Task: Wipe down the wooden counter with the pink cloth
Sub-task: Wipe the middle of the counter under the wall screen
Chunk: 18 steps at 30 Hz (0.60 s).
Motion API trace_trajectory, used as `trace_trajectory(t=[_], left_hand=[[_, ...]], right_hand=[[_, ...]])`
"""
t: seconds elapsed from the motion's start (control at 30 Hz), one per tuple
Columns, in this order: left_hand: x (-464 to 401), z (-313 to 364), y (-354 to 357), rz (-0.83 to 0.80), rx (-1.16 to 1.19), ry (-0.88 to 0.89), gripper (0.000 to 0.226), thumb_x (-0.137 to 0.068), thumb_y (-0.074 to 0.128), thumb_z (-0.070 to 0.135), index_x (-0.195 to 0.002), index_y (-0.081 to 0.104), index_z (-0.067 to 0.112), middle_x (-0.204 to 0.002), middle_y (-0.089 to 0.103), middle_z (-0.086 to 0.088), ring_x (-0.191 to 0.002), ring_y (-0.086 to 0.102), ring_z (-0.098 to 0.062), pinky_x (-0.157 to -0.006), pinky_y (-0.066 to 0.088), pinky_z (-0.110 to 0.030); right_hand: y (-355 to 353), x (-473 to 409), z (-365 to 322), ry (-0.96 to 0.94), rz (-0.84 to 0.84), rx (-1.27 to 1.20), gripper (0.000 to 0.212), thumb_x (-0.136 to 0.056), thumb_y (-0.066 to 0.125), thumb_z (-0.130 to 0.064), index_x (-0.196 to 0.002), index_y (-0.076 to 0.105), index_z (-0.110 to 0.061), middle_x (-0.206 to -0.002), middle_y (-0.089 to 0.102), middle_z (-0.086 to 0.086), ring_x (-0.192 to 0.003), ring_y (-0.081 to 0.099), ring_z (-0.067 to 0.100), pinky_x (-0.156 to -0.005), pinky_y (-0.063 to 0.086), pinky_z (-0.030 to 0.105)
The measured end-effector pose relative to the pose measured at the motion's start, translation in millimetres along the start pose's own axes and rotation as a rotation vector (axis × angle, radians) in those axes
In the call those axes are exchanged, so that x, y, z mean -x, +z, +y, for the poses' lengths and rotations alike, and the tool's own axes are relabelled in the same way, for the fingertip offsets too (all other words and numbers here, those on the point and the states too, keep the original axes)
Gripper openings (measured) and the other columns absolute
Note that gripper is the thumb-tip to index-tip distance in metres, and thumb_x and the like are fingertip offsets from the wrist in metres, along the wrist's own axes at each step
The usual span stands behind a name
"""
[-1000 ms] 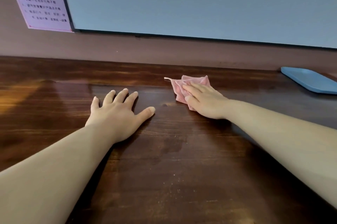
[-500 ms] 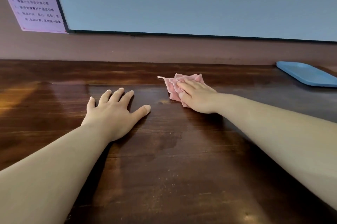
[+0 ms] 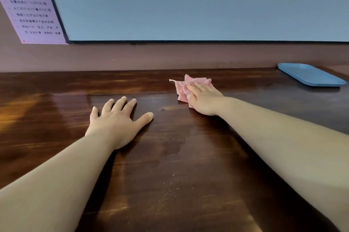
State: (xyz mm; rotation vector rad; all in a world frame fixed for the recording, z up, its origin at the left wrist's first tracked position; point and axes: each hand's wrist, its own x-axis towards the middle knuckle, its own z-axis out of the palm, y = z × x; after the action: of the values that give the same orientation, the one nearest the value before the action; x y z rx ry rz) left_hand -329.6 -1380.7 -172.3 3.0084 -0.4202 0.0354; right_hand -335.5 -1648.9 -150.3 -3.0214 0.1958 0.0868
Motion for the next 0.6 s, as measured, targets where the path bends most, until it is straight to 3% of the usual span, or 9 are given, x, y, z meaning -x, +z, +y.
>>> trace_trajectory(t=[0.17, 0.23, 0.4, 0.5, 0.6], left_hand=[[-1, -1, 4, 0.002, 0.001, -0.001, 0.107, -0.059, -0.005, 0.096, -0.151, 0.007, 0.043, -0.162, 0.004, 0.012, -0.149, -0.001, -0.018, -0.117, 0.002, -0.053], [-3, -1, 4, 0.013, -0.004, 0.001, 0.108, -0.059, -0.006, 0.096, -0.151, 0.007, 0.043, -0.162, 0.005, 0.012, -0.149, 0.000, -0.018, -0.117, 0.002, -0.053], [1, 0, -1, -0.013, 0.009, -0.008, 0.106, -0.059, -0.004, 0.095, -0.151, 0.006, 0.043, -0.162, 0.002, 0.012, -0.149, -0.002, -0.018, -0.118, 0.000, -0.053], [1, 2, -1, -0.026, 0.005, -0.007, 0.104, -0.061, -0.003, 0.094, -0.151, 0.005, 0.043, -0.162, 0.001, 0.012, -0.149, -0.003, -0.018, -0.118, 0.000, -0.052], [-1, 1, 2, -0.015, -0.001, -0.006, 0.104, -0.060, -0.004, 0.095, -0.151, 0.005, 0.044, -0.161, 0.001, 0.013, -0.148, -0.004, -0.017, -0.118, 0.000, -0.052]], right_hand=[[15, 35, 22, -0.196, -0.005, -0.058, 0.066, -0.098, 0.014, -0.041, -0.162, 0.006, -0.028, -0.170, 0.003, -0.005, -0.155, -0.007, 0.010, -0.123, -0.008, 0.032], [14, 34, 29, -0.169, 0.004, -0.063, 0.065, -0.099, 0.012, -0.044, -0.162, 0.008, -0.029, -0.169, 0.004, -0.007, -0.155, -0.006, 0.010, -0.122, -0.007, 0.030], [1, 6, 20, 0.065, 0.018, -0.021, 0.057, -0.108, 0.013, -0.039, -0.162, 0.011, -0.024, -0.170, 0.006, 0.001, -0.156, -0.005, 0.023, -0.125, -0.003, 0.041], [9, 29, 28, -0.024, 0.032, -0.032, 0.057, -0.106, 0.017, -0.035, -0.162, 0.012, -0.023, -0.169, 0.010, -0.002, -0.156, -0.001, 0.017, -0.125, 0.002, 0.036], [16, 57, 46, -0.101, 0.031, -0.092, 0.059, -0.103, 0.013, -0.045, -0.161, 0.011, -0.034, -0.168, 0.010, -0.010, -0.155, -0.003, 0.011, -0.124, 0.000, 0.031]])
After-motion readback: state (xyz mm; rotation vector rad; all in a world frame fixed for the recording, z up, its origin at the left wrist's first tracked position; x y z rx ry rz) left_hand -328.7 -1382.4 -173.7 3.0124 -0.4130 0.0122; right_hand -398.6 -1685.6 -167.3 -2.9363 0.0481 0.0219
